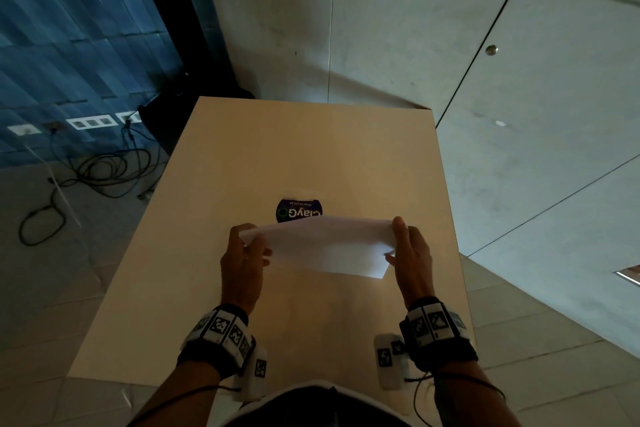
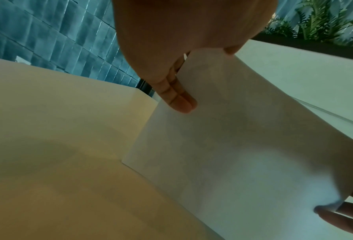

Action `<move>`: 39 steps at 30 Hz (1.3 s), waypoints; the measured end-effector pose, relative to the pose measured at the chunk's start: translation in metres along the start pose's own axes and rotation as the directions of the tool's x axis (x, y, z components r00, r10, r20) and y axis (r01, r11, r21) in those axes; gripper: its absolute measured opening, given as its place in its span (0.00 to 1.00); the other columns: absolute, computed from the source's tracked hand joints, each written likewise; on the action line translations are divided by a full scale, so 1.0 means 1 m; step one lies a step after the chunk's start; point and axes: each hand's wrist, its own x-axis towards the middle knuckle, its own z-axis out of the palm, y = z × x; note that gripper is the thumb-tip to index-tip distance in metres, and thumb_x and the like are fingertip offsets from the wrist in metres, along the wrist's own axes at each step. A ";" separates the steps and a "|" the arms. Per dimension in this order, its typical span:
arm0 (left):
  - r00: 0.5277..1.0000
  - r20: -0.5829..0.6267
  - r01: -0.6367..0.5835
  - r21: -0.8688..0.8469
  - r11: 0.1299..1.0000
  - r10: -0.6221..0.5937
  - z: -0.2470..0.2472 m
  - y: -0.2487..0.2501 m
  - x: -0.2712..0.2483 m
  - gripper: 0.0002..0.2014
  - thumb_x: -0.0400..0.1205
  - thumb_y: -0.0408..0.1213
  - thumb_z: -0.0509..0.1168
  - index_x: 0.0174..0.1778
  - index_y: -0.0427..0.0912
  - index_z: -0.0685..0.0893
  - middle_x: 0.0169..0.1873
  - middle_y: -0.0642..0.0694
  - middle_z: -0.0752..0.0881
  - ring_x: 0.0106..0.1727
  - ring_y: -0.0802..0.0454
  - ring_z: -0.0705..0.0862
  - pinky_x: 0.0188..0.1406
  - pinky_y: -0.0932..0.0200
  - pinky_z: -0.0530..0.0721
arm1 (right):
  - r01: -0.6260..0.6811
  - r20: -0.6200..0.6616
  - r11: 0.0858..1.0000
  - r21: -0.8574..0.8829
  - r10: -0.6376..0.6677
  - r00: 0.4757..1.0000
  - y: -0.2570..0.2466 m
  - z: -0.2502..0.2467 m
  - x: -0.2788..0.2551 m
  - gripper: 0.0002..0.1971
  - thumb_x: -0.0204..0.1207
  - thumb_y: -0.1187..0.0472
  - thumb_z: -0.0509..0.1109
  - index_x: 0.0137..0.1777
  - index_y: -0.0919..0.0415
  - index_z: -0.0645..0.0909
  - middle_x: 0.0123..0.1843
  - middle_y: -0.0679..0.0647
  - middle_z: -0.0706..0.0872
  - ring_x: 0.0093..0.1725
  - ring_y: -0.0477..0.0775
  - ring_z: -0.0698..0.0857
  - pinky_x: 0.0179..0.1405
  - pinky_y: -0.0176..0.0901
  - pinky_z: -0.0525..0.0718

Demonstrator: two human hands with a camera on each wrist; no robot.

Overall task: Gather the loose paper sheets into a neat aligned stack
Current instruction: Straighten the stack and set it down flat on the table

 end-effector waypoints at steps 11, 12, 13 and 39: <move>0.988 -0.074 0.134 -0.005 0.991 -0.134 0.007 0.008 0.008 0.18 0.87 0.52 0.53 0.52 0.41 0.79 0.39 0.40 0.87 0.40 0.39 0.88 0.41 0.47 0.89 | 0.027 -0.010 0.996 -0.089 -0.028 1.000 -0.001 0.001 -0.005 0.29 0.78 0.32 0.56 0.44 0.59 0.80 0.42 0.56 0.82 0.49 0.64 0.83 0.58 0.71 0.84; 0.989 -0.066 0.133 -0.002 0.991 -0.133 0.007 0.008 0.008 0.18 0.87 0.52 0.53 0.53 0.40 0.78 0.39 0.40 0.86 0.40 0.39 0.88 0.41 0.47 0.89 | 0.026 -0.015 0.994 -0.103 -0.028 1.000 -0.001 0.001 -0.005 0.30 0.78 0.31 0.55 0.44 0.60 0.81 0.43 0.57 0.83 0.51 0.66 0.83 0.57 0.71 0.84; 0.990 -0.053 0.127 0.001 0.992 -0.127 0.006 0.008 0.007 0.18 0.87 0.52 0.53 0.53 0.40 0.78 0.39 0.40 0.86 0.40 0.40 0.88 0.41 0.47 0.89 | 0.026 -0.017 0.993 -0.114 -0.028 0.999 -0.003 0.001 -0.006 0.31 0.78 0.30 0.55 0.43 0.59 0.81 0.44 0.58 0.83 0.52 0.66 0.83 0.57 0.70 0.85; 0.999 0.046 -0.005 0.186 0.982 -0.004 -0.001 0.005 0.009 0.20 0.81 0.60 0.55 0.57 0.48 0.77 0.45 0.48 0.83 0.49 0.45 0.81 0.44 0.55 0.75 | 0.066 0.065 0.993 -0.102 -0.059 0.996 -0.007 -0.001 -0.004 0.27 0.83 0.35 0.51 0.49 0.58 0.78 0.45 0.54 0.81 0.49 0.56 0.79 0.47 0.49 0.77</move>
